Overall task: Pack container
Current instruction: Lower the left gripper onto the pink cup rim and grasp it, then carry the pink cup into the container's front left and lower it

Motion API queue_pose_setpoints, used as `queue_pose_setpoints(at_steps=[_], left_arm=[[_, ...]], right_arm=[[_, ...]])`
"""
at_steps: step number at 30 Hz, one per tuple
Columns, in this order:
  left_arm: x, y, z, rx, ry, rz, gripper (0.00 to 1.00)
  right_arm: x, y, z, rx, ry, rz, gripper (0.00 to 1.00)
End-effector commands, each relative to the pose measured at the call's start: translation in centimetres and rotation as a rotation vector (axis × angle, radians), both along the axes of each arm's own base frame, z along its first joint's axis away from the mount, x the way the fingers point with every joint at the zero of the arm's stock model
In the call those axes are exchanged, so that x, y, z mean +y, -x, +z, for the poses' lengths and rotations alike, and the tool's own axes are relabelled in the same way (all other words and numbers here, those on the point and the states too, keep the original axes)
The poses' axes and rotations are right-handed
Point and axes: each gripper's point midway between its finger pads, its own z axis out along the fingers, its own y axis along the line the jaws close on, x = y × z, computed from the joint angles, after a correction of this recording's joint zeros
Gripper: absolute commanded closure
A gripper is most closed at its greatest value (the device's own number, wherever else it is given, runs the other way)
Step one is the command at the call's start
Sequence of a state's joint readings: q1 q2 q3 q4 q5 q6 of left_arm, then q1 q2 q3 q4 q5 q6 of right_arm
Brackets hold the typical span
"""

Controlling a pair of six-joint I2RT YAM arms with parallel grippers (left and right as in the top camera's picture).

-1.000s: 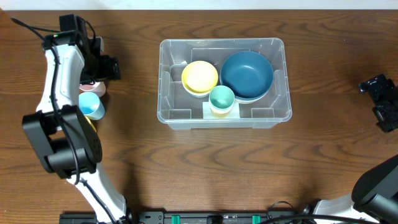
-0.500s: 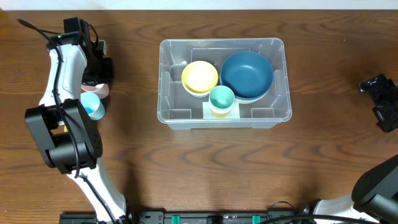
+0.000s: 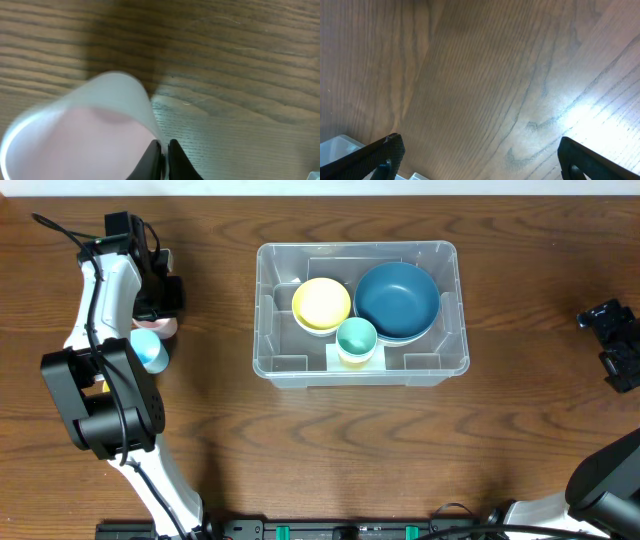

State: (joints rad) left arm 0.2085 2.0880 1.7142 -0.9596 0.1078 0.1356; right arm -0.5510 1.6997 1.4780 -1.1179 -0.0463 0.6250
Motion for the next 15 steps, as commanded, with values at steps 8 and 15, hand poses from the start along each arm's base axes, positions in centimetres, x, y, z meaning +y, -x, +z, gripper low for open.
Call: queue_pose_setpoints(at_steps=[8, 15], left_arm=[[-0.3, 0.3, 0.0, 0.014, -0.005, 0.009, 0.94], [-3.1, -0.9, 4.7, -0.095, -0.024, -0.055, 0.94]], right_arm=[[-0.3, 0.0, 0.0, -0.001, -0.002, -0.021, 0.01], [-0.3, 0.0, 0.0, -0.001, -0.002, -0.021, 0.02]])
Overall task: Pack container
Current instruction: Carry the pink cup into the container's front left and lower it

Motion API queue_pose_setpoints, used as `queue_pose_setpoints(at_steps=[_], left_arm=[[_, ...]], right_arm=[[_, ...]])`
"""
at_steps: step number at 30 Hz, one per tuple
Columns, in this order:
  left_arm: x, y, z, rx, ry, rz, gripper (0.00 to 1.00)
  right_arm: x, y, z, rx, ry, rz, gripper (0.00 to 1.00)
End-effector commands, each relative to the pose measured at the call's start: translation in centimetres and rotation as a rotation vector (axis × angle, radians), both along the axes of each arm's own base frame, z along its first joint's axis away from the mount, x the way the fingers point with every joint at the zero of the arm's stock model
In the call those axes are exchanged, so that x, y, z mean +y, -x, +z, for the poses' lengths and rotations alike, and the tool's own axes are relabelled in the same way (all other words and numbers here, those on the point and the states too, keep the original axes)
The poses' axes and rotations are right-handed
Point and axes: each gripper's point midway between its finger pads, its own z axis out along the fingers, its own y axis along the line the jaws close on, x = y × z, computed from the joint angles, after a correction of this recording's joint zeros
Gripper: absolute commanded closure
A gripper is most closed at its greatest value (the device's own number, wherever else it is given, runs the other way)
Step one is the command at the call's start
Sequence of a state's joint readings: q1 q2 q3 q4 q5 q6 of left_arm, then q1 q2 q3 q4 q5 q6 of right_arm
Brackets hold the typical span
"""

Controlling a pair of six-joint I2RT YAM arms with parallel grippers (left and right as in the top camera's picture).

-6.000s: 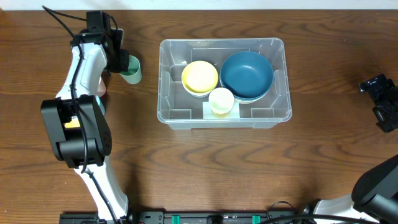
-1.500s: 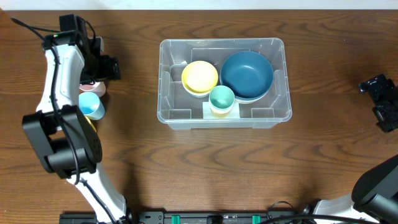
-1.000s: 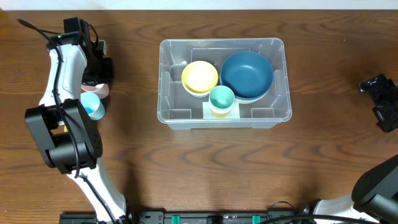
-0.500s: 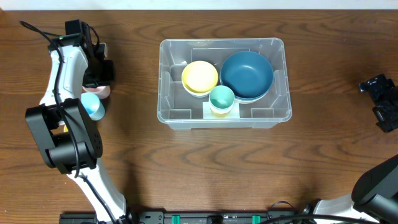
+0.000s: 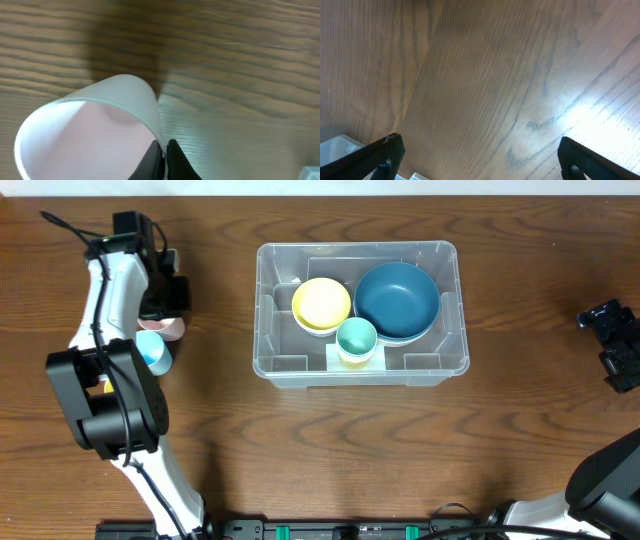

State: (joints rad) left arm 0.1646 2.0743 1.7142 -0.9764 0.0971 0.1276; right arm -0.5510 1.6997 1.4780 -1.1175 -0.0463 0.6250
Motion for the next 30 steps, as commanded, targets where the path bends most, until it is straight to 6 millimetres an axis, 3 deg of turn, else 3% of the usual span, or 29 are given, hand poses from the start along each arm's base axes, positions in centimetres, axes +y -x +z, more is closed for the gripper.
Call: queue_pose_setpoints(at_steps=[1, 10, 16, 19, 24, 30], left_arm=[[-1.8, -1.1, 5.3, -0.126, -0.017, -0.032, 0.94], [-6.3, 0.3, 15.5, -0.365, -0.032, -0.127, 0.94], [-11.4, 2.4, 19.8, -0.467, 0.000, -0.227, 0.94], [-14.7, 3.4, 20.4, -0.478, 0.020, -0.311, 0.94], [-20.2, 5.4, 19.6, -0.445, 0.037, -0.488, 0.94], [-24.0, 7.2, 18.2, -0.398, 0.009, -0.627, 0.94]], right_arm=[[-0.3, 0.1, 0.0, 0.000, -0.002, -0.021, 0.01], [-0.3, 0.1, 0.0, 0.000, -0.002, -0.021, 0.01], [-0.3, 0.1, 0.0, 0.000, -0.002, -0.021, 0.01], [-0.3, 0.1, 0.0, 0.000, -0.002, -0.021, 0.01], [-0.3, 0.1, 0.0, 0.000, -0.002, -0.021, 0.01], [-0.3, 0.1, 0.0, 0.000, -0.002, -0.021, 0.01]])
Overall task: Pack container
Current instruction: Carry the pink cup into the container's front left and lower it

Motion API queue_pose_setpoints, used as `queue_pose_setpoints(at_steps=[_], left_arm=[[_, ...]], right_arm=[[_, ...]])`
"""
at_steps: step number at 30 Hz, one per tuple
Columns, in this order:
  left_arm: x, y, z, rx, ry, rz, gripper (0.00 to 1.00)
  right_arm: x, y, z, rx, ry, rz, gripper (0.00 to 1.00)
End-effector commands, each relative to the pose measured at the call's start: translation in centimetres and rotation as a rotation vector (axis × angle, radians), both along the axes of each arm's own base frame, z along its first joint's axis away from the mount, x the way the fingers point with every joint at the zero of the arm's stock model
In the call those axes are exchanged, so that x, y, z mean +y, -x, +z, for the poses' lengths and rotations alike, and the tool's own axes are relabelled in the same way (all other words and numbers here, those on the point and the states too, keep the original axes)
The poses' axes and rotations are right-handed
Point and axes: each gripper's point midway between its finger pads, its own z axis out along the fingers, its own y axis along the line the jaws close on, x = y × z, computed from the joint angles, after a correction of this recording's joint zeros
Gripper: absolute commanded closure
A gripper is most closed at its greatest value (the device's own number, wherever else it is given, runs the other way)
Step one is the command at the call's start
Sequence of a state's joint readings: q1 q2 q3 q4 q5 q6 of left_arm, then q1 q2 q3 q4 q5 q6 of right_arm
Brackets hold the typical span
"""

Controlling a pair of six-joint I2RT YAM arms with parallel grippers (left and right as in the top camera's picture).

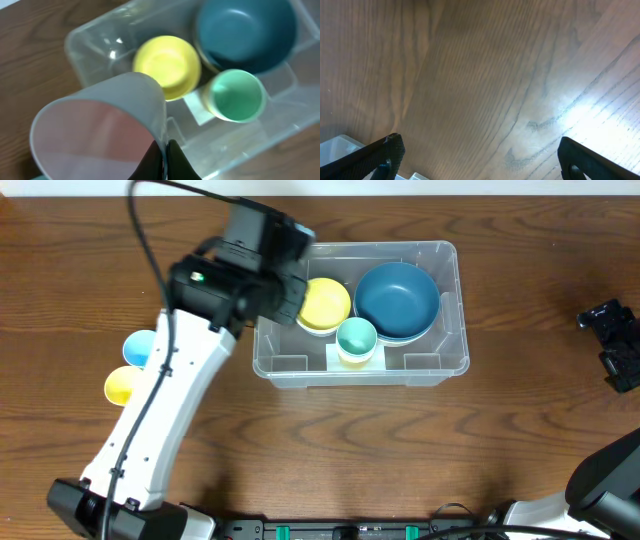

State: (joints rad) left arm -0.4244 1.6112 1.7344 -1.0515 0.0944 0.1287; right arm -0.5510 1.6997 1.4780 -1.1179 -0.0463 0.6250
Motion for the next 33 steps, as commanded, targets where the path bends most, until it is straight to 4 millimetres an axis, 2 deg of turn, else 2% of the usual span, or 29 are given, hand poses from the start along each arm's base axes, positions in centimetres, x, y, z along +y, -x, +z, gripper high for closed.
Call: queue_pose_setpoints(at_steps=[1, 10, 23, 33], left_arm=[[-1.0, 0.2, -1.0, 0.008, -0.061, -0.052, 0.94], [-1.1, 1.5, -8.1, 0.191, -0.149, -0.074, 0.94], [-1.1, 1.8, -12.4, 0.317, -0.191, -0.062, 0.94], [-1.5, 2.8, -17.1, 0.435, -0.199, -0.067, 0.94]], right_arm=[[-0.3, 0.0, 0.0, -0.001, -0.002, -0.021, 0.01], [-0.3, 0.0, 0.0, -0.001, -0.002, -0.021, 0.01], [-0.3, 0.0, 0.0, -0.001, -0.002, -0.021, 0.01], [-0.3, 0.0, 0.0, -0.001, -0.002, -0.020, 0.01]])
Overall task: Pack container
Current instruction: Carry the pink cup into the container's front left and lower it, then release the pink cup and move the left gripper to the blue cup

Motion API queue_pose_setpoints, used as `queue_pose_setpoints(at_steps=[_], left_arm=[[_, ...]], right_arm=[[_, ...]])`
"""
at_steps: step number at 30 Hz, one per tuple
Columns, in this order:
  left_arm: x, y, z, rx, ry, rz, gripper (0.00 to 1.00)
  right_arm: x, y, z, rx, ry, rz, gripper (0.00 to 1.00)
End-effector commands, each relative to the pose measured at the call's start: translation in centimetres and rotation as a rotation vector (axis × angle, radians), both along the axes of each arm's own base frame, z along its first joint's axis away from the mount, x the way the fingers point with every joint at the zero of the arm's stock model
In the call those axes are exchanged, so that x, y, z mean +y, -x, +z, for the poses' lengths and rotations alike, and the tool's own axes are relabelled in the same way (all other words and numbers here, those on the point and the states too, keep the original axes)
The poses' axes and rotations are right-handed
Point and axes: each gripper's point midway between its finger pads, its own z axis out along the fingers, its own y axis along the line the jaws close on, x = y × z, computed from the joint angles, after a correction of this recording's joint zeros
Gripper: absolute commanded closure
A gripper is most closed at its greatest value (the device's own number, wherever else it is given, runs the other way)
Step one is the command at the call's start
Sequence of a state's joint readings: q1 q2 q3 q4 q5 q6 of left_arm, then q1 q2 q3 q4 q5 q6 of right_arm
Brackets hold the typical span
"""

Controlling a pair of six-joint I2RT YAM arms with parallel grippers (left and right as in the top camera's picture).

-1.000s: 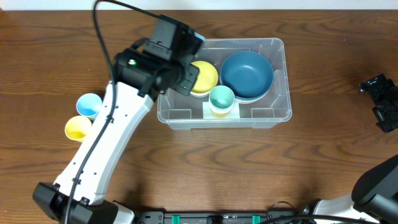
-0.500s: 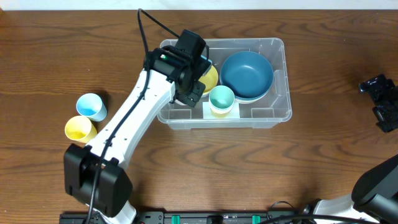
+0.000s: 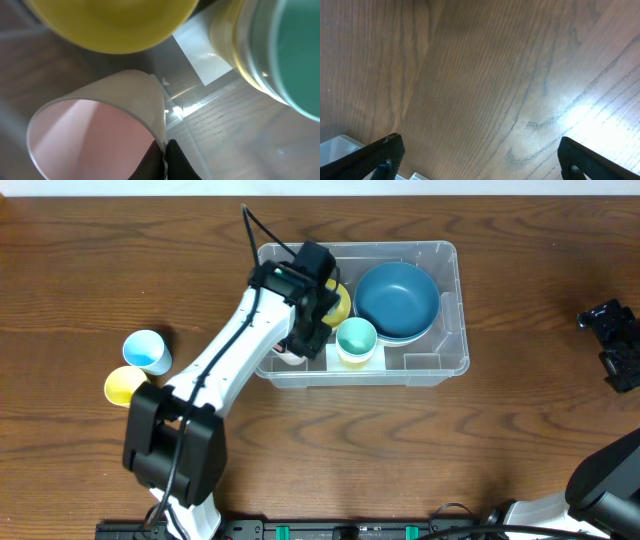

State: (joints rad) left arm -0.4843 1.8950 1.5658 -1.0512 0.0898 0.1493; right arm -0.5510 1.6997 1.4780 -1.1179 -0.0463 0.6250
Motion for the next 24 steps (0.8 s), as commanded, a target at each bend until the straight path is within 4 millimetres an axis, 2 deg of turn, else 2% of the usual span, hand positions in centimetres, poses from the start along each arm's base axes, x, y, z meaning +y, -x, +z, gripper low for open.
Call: queue_pose_setpoints(at_steps=[1, 11, 12, 16, 17, 19, 24], left_arm=[[-0.2, 0.4, -1.3, 0.039, 0.006, 0.014, 0.94], [-0.3, 0.3, -2.0, 0.052, 0.003, 0.014, 0.94], [-0.3, 0.3, -2.0, 0.053, 0.003, 0.014, 0.86], [-0.3, 0.4, -2.0, 0.055, 0.002, 0.014, 0.21], [-0.3, 0.4, -2.0, 0.057, 0.001, 0.015, 0.11], [-0.2, 0.6, -1.8, 0.058, 0.000, 0.015, 0.02], [-0.2, 0.5, -0.2, 0.028, 0.016, 0.015, 0.02]], right_arm=[[-0.3, 0.0, 0.0, -0.001, -0.002, -0.021, 0.01], [-0.3, 0.0, 0.0, -0.001, -0.002, -0.021, 0.01], [-0.3, 0.0, 0.0, -0.001, -0.002, -0.021, 0.01], [-0.3, 0.0, 0.0, -0.001, -0.002, -0.021, 0.01], [-0.3, 0.0, 0.0, -0.001, -0.002, -0.021, 0.01], [-0.3, 0.1, 0.0, -0.001, -0.002, -0.021, 0.01], [-0.3, 0.0, 0.0, -0.001, -0.002, -0.021, 0.01]])
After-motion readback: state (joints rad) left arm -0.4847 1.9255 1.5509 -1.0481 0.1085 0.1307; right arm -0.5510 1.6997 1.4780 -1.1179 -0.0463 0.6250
